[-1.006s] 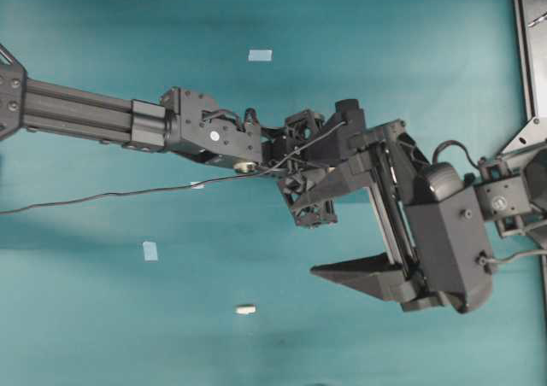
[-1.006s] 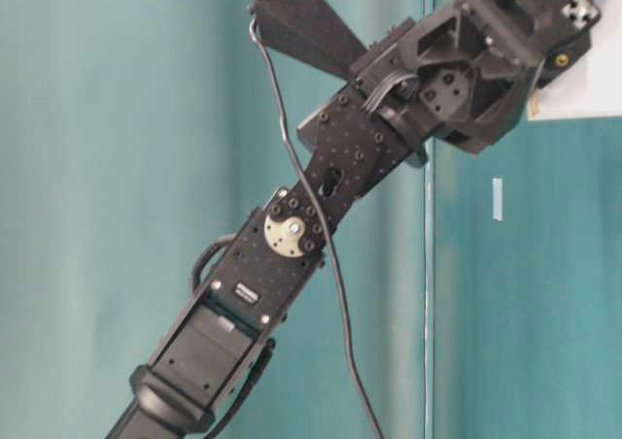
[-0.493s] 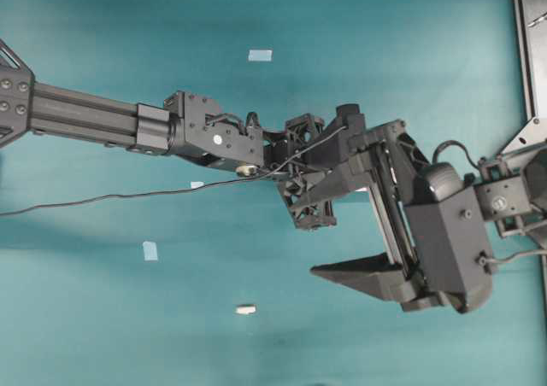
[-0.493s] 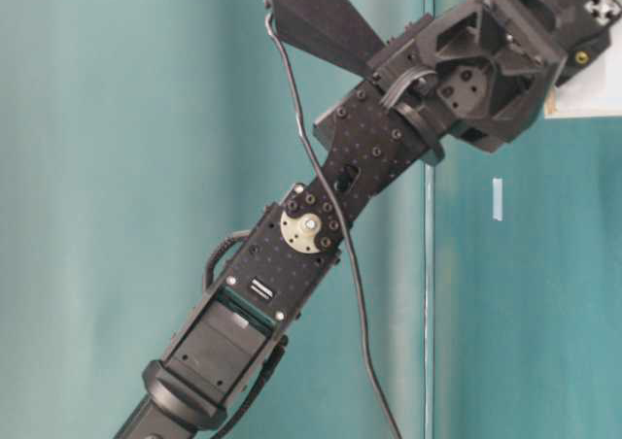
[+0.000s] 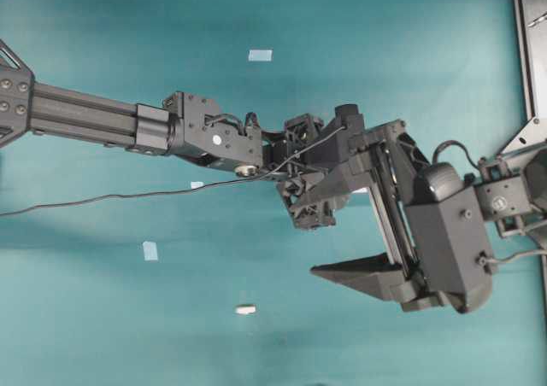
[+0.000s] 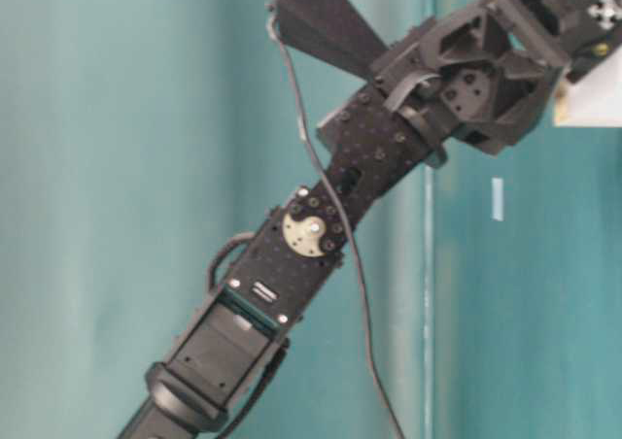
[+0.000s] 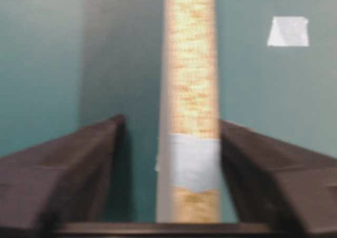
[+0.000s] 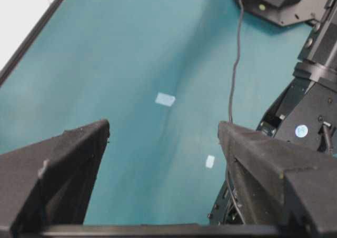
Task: Move the wooden board into place and insert the rod into its hole.
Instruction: 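Drag the board with the left gripper toward the table centre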
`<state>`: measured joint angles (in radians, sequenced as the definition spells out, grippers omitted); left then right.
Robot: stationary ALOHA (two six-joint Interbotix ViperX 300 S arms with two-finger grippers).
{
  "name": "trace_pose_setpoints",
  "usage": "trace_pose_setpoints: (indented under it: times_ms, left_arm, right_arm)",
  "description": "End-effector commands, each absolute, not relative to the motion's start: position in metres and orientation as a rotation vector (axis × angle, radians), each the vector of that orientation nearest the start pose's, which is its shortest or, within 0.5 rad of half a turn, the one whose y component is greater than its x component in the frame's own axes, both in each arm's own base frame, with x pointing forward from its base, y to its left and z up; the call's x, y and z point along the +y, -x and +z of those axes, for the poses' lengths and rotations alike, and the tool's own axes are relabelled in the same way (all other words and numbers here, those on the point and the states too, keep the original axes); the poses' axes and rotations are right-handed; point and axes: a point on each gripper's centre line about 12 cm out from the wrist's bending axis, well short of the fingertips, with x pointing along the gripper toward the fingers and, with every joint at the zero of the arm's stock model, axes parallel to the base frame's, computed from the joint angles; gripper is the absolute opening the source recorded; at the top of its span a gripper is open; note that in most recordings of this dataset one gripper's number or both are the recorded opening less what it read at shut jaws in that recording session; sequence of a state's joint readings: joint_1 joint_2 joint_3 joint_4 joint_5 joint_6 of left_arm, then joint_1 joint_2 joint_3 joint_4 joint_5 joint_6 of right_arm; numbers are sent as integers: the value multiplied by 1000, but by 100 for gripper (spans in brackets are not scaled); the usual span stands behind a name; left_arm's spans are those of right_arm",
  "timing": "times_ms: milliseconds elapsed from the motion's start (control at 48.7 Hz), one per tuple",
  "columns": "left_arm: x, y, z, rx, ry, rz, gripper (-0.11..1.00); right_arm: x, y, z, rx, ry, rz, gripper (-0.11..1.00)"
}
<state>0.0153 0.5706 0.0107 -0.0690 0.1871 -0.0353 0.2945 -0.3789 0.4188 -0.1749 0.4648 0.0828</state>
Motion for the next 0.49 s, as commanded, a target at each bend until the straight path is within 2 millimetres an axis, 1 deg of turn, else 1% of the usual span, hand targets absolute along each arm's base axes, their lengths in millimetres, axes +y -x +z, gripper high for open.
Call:
trace_pose_setpoints:
  times_ms: [0,82,205,329,472]
  left_arm:
    - [6,-554,125,709,109,39,81]
    - [5,-553,129,703,110,38,76]
    - [4,-546,137,709,108,35,77]
    - [4,-529,142,729,109,36,77]
    - [3,-503,134,775,111,39,77]
  right_arm:
    - [94,-334,372,448,158,234,92]
    - [93,-334,371,450,158,234,92]
    - [93,-334,368,457,159,233,92]
    - [93,-334,367,460,160,233,92]
    - [93,-334,366,462,162,234,92]
